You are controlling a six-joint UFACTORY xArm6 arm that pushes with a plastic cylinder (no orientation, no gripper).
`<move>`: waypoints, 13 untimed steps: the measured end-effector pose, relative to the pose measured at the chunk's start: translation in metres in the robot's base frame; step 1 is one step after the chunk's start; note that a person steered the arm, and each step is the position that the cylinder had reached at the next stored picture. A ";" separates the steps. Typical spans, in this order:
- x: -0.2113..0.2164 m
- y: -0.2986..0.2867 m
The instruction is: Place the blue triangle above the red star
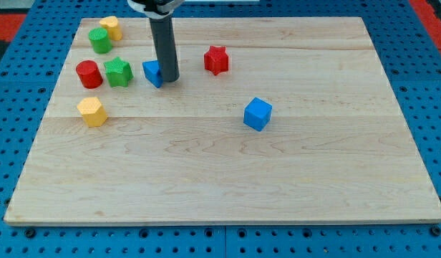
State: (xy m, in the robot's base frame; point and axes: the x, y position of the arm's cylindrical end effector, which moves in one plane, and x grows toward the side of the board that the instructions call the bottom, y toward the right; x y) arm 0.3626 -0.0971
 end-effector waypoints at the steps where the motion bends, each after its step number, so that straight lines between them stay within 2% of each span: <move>1: 0.040 -0.015; 3: -0.040 -0.016; 4: -0.056 -0.018; 5: -0.056 -0.051; 6: -0.081 -0.059; 7: -0.097 -0.040; 10: -0.106 0.067; 11: -0.089 0.074; 13: -0.086 0.109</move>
State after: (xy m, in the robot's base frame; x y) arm 0.2769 0.0120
